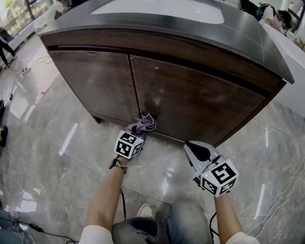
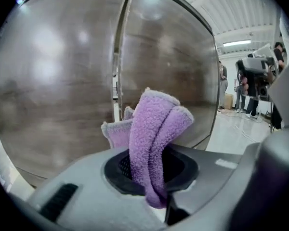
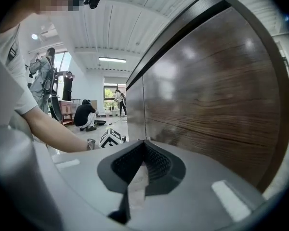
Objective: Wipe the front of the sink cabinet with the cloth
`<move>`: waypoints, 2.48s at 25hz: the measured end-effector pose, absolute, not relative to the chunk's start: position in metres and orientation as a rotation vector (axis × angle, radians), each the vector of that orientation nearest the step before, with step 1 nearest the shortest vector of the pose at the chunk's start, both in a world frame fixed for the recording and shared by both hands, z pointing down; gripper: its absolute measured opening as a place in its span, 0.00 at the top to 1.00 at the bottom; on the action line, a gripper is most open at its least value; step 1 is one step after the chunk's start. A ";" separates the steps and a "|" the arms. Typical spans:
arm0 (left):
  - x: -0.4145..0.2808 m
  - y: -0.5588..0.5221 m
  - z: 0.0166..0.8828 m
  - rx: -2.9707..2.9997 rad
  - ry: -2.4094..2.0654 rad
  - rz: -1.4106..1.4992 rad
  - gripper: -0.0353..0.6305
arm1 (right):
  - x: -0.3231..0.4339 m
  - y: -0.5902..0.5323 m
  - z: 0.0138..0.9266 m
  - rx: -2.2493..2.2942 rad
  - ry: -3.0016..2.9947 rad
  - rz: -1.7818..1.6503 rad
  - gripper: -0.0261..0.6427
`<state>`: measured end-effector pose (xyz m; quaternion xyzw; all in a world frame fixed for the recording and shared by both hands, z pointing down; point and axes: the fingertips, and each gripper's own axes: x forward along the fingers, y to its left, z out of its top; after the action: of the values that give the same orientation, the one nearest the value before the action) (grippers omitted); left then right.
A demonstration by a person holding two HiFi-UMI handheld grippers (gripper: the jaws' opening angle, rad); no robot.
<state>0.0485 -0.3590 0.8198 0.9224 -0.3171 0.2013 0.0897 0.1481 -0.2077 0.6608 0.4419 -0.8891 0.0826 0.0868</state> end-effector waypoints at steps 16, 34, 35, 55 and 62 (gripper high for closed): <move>0.015 -0.344 0.523 2.949 -1.093 0.139 0.87 | 0.089 -0.196 0.564 1.127 -2.835 0.109 0.95; -0.002 -0.380 0.485 3.001 -0.786 -0.062 0.87 | 0.038 -0.237 0.507 1.232 -2.735 -0.058 0.95; -0.004 -0.381 0.486 3.015 -0.775 -0.070 0.87 | 0.037 -0.245 0.503 1.243 -2.748 -0.061 0.95; -0.021 -0.392 0.650 2.968 -0.835 0.225 0.87 | 0.021 -0.300 0.556 1.329 -2.710 0.025 0.95; -0.019 -0.391 0.720 2.899 -0.777 0.367 0.87 | 0.023 -0.293 0.575 1.331 -2.679 0.040 0.95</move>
<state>-0.0187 -0.3907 0.7201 0.9571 -0.2564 0.1212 0.0589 0.0231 -0.2928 0.5755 0.4435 -0.8930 0.0133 0.0751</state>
